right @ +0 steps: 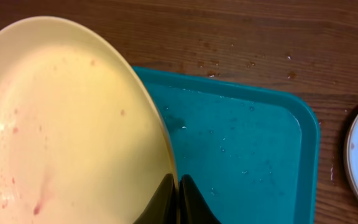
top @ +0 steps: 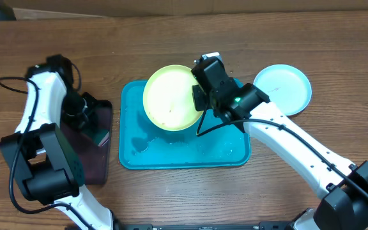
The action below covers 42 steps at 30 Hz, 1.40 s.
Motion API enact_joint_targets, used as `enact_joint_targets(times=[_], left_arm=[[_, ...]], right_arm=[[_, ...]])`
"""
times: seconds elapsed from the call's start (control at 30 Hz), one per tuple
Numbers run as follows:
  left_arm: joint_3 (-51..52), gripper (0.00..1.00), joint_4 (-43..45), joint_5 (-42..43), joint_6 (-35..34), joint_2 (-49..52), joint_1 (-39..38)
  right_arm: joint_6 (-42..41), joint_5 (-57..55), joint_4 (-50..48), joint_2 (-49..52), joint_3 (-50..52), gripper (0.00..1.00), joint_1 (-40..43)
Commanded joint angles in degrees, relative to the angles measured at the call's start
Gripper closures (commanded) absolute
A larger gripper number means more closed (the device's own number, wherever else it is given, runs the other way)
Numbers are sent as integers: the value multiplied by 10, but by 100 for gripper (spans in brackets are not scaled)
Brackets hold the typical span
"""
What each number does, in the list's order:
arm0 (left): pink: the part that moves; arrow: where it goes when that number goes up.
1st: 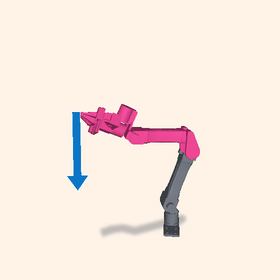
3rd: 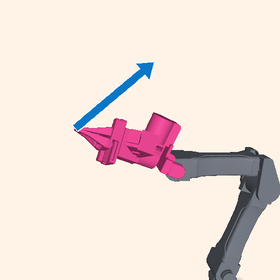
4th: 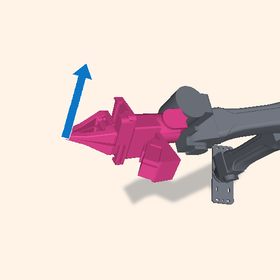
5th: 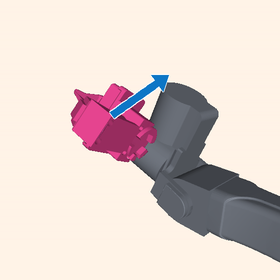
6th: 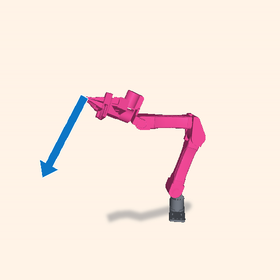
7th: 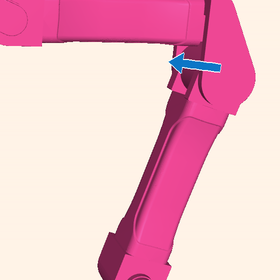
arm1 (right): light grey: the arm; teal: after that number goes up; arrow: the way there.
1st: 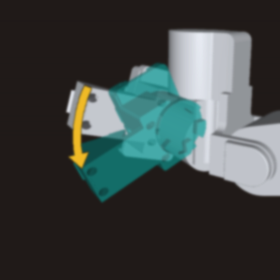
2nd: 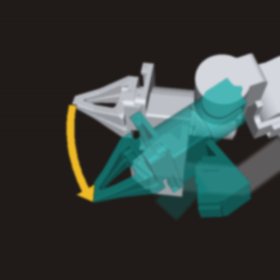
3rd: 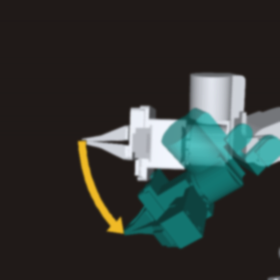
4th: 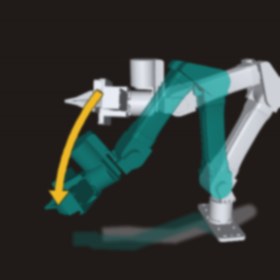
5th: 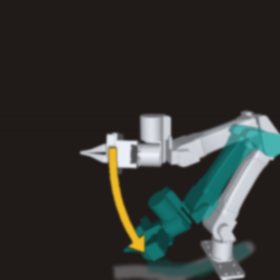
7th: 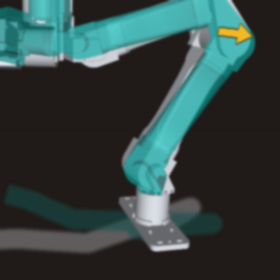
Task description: Clean dirty plates on tray and stack at the side
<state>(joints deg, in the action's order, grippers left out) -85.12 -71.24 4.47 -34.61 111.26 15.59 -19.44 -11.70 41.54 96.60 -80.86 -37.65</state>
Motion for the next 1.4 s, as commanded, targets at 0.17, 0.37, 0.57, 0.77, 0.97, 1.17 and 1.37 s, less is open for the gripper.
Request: enact_joint_targets(times=[0.17,0.37,0.57,0.77,0.97,1.17,1.37], left_arm=[[134,96,95,-57,-75,-7,-9],[113,96,91,-59,-71,-8,12],[-27,96,-8,-59,-32,-21,25],[-131,96,-35,-57,-12,-80,24],[-137,35,-27,-57,-14,-109,24],[-133,24,-29,-48,-14,-94,24],[-133,0,-29,-44,-16,-75,24]], right_arm=[[-5,43,21,-18,-7,96,49],[-5,43,30,-19,-7,96,59],[-5,36,23,-54,-7,96,66],[-5,5,24,-114,-7,96,94],[-5,-116,49,-133,-6,96,100],[42,-169,73,-100,-6,96,91],[114,-385,71,-87,-6,96,24]])
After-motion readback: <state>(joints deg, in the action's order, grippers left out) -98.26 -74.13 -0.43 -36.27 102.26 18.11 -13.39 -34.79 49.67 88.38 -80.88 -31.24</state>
